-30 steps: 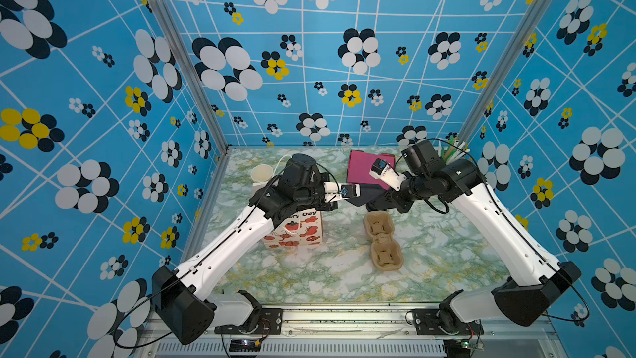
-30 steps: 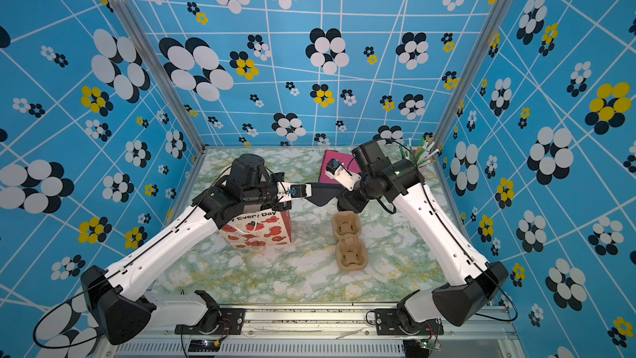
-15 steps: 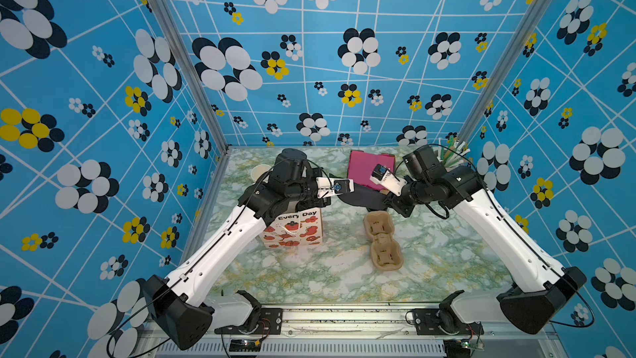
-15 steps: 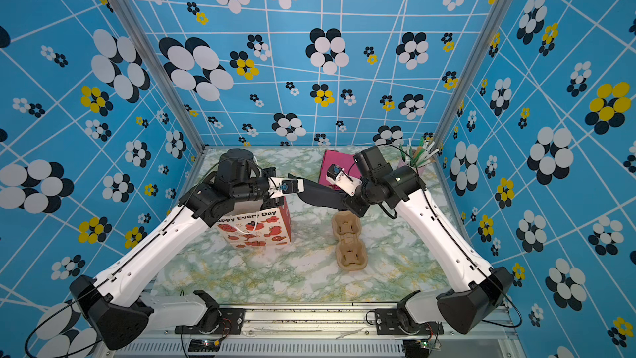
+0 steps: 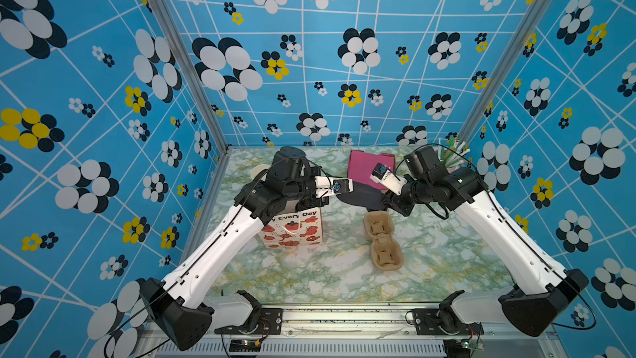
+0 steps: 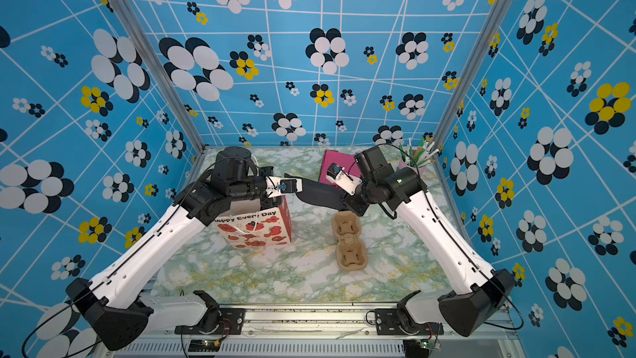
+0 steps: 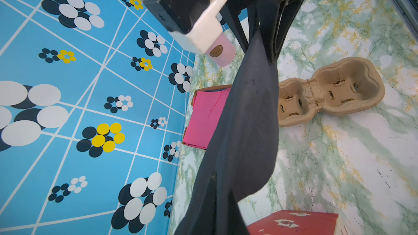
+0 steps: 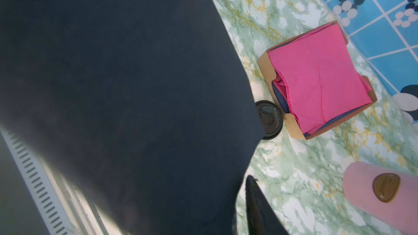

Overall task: Pack a coffee takeout order
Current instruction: Place the napkin in the takeout bag.

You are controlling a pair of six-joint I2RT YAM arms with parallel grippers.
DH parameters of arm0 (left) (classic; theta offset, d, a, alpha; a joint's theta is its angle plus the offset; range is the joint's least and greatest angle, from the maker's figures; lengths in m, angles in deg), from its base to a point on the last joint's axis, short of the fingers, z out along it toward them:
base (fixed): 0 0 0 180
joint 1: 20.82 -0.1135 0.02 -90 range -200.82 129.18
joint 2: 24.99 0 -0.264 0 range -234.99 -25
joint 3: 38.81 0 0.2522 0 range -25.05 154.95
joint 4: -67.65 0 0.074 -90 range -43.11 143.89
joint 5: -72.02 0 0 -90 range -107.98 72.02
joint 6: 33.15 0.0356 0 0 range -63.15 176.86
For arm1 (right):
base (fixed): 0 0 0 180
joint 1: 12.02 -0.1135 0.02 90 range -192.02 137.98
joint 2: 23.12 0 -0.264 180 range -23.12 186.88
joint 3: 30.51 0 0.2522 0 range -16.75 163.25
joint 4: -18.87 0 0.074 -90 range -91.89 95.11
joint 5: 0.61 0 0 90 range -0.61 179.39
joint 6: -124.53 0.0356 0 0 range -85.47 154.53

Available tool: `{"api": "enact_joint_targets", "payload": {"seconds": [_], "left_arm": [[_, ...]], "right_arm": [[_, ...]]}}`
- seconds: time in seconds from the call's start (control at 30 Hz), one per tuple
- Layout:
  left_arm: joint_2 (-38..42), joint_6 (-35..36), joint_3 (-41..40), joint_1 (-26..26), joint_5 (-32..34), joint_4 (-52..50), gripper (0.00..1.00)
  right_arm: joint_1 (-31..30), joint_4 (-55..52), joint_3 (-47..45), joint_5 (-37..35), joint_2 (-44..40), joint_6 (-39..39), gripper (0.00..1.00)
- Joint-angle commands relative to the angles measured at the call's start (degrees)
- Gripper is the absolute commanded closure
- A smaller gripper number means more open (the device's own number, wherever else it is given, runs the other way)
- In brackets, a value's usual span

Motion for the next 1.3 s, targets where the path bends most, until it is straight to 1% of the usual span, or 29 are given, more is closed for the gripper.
{"api": "enact_joint_targets", "payload": {"seconds": [0.0, 0.07, 0.1, 0.2, 0.3, 0.5, 0.73, 0.9, 1.07, 1.27], "left_arm": [[1.2, 2.6, 4.6, -0.4, 3.9, -5.7, 1.0], [1.1, 3.7, 6.8, -0.5, 5.6, -8.4, 1.0], [1.2, 4.3, 7.9, -0.7, 6.8, -9.8, 1.0], [1.1, 6.3, 11.7, -1.0, 11.0, -14.2, 1.0], [0.9, 8.3, 15.4, -1.3, 16.2, -19.2, 1.0], [1.6, 10.4, 20.8, -3.1, 25.7, -26.7, 1.0], [4.5, 12.4, 23.2, -5.6, 33.9, -29.3, 1.0], [6.8, 13.7, 22.9, -7.3, 36.9, -30.1, 1.0], [8.3, 13.8, 22.3, -9.5, 38.1, -31.7, 1.0], [9.8, 14.0, 19.6, -9.8, 39.5, -34.7, 1.0]], "right_arm": [[0.1, 2.2, -1.3, -1.2, -2.5, -0.1, 0.39], [0.1, 3.7, -2.5, -1.2, -3.9, -0.2, 0.3], [0.1, 4.6, -3.1, -1.2, -4.6, -0.1, 0.26], [0.1, 6.8, -5.1, -1.1, -6.5, 0.0, 0.2], [0.1, 8.3, -6.9, -1.2, -7.9, 0.2, 0.16], [0.1, 9.8, -8.5, -1.0, -8.6, 0.2, 0.14], [0.1, 10.1, -8.1, -0.5, -7.4, 0.5, 0.14], [0.1, 10.3, -8.1, -0.2, -7.0, 1.1, 0.14], [0.1, 10.8, -7.9, 0.5, -6.3, 1.4, 0.13], [0.1, 10.6, -7.9, 0.7, -5.4, 1.5, 0.13]]}}
